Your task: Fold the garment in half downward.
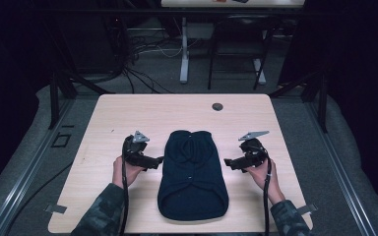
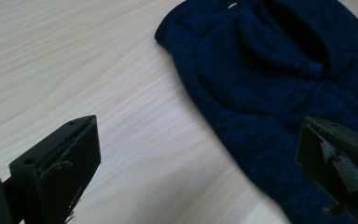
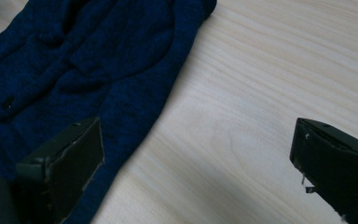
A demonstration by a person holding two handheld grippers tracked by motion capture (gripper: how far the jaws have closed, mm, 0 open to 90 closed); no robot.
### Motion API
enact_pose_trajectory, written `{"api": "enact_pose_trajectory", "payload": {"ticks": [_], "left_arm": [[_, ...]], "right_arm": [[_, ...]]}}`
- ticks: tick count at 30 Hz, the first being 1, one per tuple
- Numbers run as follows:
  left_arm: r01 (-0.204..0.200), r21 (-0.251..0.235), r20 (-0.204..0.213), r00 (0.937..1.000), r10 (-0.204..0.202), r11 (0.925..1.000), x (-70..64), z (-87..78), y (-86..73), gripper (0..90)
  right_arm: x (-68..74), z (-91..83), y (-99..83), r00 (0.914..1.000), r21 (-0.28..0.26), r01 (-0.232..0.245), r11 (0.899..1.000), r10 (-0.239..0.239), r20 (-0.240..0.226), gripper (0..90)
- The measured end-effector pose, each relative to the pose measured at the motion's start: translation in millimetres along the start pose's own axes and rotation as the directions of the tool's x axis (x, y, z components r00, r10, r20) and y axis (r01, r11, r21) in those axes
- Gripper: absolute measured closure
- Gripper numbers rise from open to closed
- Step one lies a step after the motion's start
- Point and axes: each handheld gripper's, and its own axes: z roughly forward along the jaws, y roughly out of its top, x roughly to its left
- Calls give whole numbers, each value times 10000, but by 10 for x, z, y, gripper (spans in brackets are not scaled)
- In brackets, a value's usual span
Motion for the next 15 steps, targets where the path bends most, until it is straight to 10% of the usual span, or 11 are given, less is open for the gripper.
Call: {"api": "enact_pose_trajectory", "payload": {"ticks": [15], "left_arm": [[25, 257, 346, 9994, -34, 9997, -19, 296, 307, 0]], "right_arm": [[88, 265, 290, 9990, 244, 409, 9989, -405, -192, 71]]}}
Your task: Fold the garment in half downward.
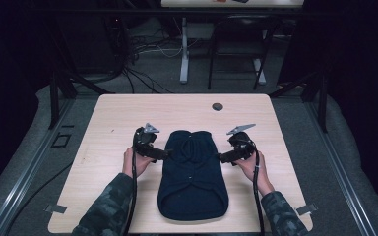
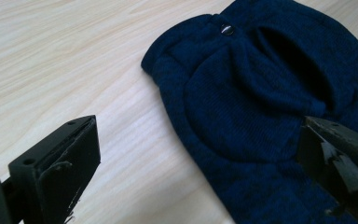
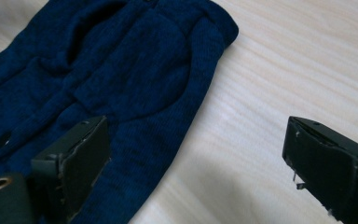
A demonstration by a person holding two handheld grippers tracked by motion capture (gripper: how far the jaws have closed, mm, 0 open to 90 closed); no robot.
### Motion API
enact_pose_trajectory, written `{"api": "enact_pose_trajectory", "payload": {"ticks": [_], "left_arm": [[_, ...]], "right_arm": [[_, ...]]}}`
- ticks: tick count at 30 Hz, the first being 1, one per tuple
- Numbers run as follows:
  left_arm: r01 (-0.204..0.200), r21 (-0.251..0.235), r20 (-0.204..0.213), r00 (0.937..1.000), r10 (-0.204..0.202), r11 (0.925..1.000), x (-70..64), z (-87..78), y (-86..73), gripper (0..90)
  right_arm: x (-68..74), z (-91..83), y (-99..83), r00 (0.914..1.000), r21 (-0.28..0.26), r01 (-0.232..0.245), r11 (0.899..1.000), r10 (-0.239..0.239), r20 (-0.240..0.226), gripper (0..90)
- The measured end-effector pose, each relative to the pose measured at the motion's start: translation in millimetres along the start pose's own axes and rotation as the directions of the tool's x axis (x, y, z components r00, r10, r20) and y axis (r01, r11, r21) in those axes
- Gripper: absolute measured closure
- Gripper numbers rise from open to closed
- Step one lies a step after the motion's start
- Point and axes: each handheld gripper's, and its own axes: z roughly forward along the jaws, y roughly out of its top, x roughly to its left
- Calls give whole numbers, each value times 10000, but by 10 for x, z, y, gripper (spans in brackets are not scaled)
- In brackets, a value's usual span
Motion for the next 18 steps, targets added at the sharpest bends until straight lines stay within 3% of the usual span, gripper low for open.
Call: {"api": "enact_pose_trajectory", "payload": {"ticks": [3, 6, 7, 12, 15, 18], "left_arm": [[-27, 53, -17, 10000, 27, 10000, -4, 59, 41, 0], [-33, 243, -15, 10000, 33, 9997, 14, 127, 91, 0], [-17, 271, -70, 10000, 19, 9996, 18, 155, 108, 0], [-42, 409, -43, 10000, 44, 9992, 28, 260, 196, 0], [-69, 410, -173, 9998, 76, 9991, 43, 297, 250, 0], [21, 582, -171, 9999, -11, 9983, 69, 363, 292, 0]], "right_arm": [[6, 50, 65, 10000, -63, 63, 10000, -63, 66, 71], [-11, 108, 126, 9999, -4, 53, 10000, -53, -161, 70], [-18, 142, 168, 9983, 15, 137, 9999, -136, -564, 69], [-17, 202, 243, 9980, -143, 189, 9997, -198, -601, 92], [-34, 260, 327, 9991, -317, 83, 9995, -96, -422, 145], [-37, 323, 376, 9992, -146, 5, 9999, -11, -412, 208]]}}
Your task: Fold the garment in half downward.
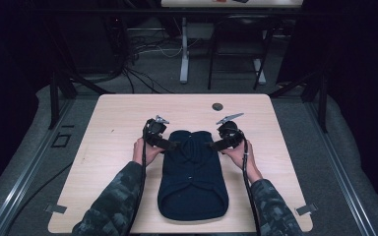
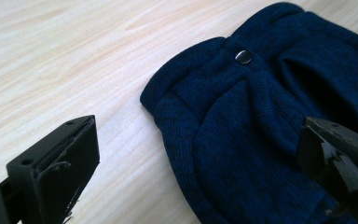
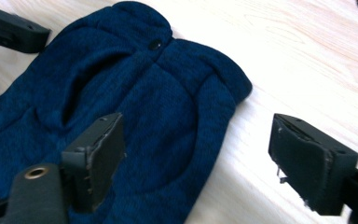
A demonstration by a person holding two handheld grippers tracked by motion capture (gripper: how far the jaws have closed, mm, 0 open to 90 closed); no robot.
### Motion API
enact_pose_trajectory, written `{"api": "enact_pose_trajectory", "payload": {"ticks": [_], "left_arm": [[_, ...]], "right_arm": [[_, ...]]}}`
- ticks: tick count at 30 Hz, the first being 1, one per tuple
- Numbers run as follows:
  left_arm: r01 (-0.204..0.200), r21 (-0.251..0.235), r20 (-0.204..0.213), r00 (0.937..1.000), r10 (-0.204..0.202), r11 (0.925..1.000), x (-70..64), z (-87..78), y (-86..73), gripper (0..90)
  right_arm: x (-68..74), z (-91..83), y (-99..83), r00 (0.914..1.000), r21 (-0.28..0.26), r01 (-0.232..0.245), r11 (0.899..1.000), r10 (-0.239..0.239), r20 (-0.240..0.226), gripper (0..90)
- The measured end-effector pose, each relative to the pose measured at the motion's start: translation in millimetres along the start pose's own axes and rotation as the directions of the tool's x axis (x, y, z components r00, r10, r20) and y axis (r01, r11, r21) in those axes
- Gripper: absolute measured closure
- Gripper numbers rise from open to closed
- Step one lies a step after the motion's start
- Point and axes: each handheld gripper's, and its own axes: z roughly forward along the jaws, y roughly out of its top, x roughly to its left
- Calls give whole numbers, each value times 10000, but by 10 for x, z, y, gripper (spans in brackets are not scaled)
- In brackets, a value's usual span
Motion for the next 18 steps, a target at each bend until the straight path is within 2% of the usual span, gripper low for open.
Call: {"api": "enact_pose_trajectory", "payload": {"ticks": [3, 5, 6, 8, 10, 14, 18], "left_arm": [[16, 145, -34, 10000, -15, 9999, 27, 73, 37, 0], [105, 185, -51, 9999, -104, 9998, 47, 115, 64, 0], [96, 157, -130, 9999, -94, 9998, 55, 135, 79, 0], [133, 81, -405, 9991, -129, 9999, 64, 172, 110, 11], [465, -48, -419, 9980, -467, 9989, 96, 217, 157, 55], [369, 48, -548, 9978, -366, 9993, 86, 272, 183, 132], [344, 300, -519, 9981, -328, 9990, 72, 365, 173, 207]], "right_arm": [[1, 50, 21, 10000, 60, -13, 10000, 13, 67, 239], [-21, 113, 57, 9999, 104, 120, 9999, -121, 93, 321], [-21, 113, 57, 9999, 104, 120, 9999, -121, 93, 321], [-34, 155, 72, 9991, -61, 150, 9999, -147, 403, 363], [-92, 228, 114, 9983, 134, -188, 9997, 180, 551, 418], [-178, 292, 151, 9962, 94, -555, 9984, 548, 670, 461], [-209, 349, 157, 9956, 375, -683, 9970, 657, 670, 498]]}}
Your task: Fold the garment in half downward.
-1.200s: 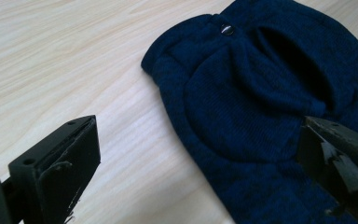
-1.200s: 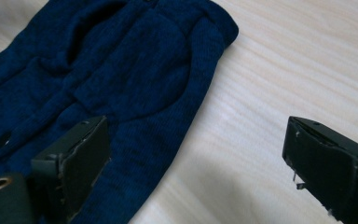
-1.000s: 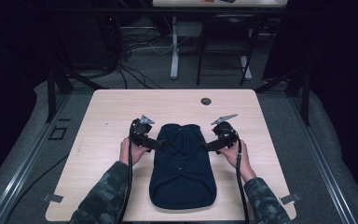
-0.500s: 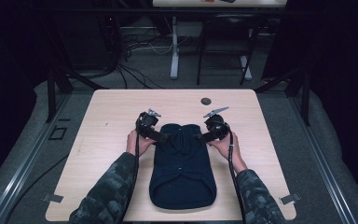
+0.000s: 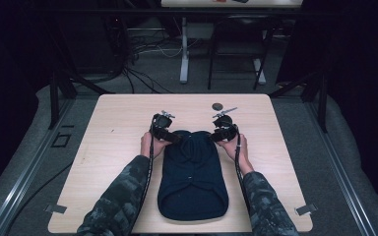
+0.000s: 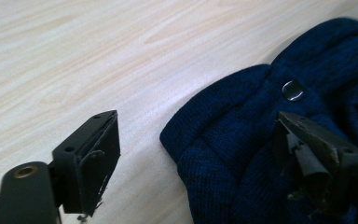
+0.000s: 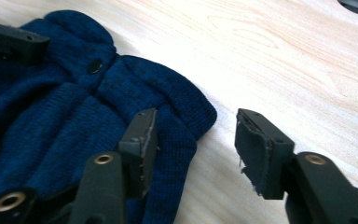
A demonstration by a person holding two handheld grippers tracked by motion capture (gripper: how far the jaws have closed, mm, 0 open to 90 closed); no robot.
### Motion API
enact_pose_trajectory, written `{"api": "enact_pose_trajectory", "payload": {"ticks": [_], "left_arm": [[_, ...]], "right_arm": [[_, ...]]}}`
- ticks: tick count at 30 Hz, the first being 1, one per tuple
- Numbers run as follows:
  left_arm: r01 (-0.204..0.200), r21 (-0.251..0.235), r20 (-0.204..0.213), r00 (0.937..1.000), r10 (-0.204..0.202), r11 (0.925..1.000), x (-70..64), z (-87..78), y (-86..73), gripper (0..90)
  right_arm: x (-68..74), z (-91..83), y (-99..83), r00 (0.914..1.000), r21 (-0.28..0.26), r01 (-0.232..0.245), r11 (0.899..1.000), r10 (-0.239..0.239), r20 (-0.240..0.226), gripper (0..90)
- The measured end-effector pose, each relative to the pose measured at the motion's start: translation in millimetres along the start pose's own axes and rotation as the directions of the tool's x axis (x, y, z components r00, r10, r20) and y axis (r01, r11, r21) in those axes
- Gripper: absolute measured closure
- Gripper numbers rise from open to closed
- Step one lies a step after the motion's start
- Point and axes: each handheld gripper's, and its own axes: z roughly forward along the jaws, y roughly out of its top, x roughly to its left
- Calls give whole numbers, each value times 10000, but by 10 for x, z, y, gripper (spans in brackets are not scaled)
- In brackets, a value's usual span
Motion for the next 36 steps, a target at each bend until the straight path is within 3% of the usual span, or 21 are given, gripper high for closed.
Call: {"api": "enact_pose_trajectory", "payload": {"ticks": [2, 5, 10, 19, 29, 36], "left_arm": [[-39, 3, 83, 10000, 39, 10000, 1, 11, -3, 249], [-328, 171, 169, 9993, 325, 9993, -21, 33, 0, 385], [-591, 262, 166, 9981, 587, 9979, -60, 43, 11, 463], [-912, 456, 246, 9956, 901, 9948, -73, 70, 6, 537], [-1179, 750, -159, 9927, 1194, 9902, -151, 79, 29, 644], [-1194, 740, 84, 9928, 1191, 9901, -113, 76, 33, 662]], "right_arm": [[11, 23, -3, 10000, -34, -36, 10000, 36, -73, 514], [45, 83, -16, 9997, 45, 254, 9997, -254, 0, 554], [71, 127, -29, 9992, 258, 401, 9989, -403, 46, 595], [95, 163, -55, 9989, 414, 453, 9981, -448, -137, 678], [133, 159, -44, 9973, 593, 728, 9956, -726, -53, 750], [127, 161, -47, 9980, 536, 622, 9966, -613, -181, 756]]}}
